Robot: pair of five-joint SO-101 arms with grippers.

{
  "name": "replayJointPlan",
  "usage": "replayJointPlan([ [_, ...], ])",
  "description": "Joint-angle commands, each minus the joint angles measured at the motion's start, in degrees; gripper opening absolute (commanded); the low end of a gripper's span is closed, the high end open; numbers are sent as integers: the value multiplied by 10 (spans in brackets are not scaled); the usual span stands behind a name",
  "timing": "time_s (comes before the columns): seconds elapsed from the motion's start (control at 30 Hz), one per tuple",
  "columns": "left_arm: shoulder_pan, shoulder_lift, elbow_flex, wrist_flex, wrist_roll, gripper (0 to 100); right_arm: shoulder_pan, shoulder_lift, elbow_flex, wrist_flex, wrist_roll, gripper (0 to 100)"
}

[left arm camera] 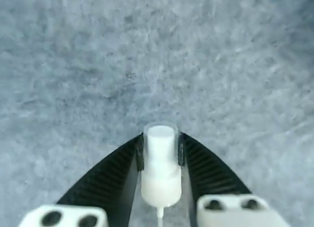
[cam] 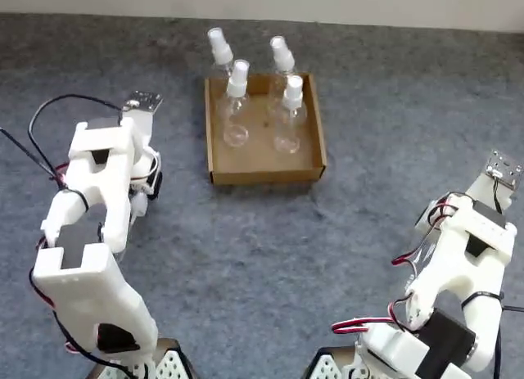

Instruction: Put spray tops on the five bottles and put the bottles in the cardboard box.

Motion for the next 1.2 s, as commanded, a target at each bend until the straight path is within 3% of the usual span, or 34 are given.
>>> replayJointPlan([
  [0.0, 0, -2, 20, -22, -5, 84, 7, 0, 1, -1, -1, 82],
  [0.1, 0, -6, 29, -19, -6, 73, 7, -4, 2, 1, 0, 105],
  [0.17, 0, -9, 27, -17, -6, 3, 7, -4, 2, 1, 0, 167],
  [0.3, 2, -44, 12, 19, -6, 2, 7, -5, 2, 1, 0, 272],
  [0.47, 9, -131, -10, 55, -1, 4, 3, -6, 0, 1, -5, 282],
  [0.7, 76, -298, 22, 92, 27, 4, -29, -15, -3, 10, 17, 282],
  [0.93, 122, -458, 151, 91, 30, 4, -73, -183, -18, 64, 210, 282],
  [1.03, 135, -507, 218, 65, 31, 4, -87, -251, -36, 106, 381, 282],
  [1.17, 132, -555, 297, 28, 32, 4, -80, -294, -44, 194, 702, 282],
])
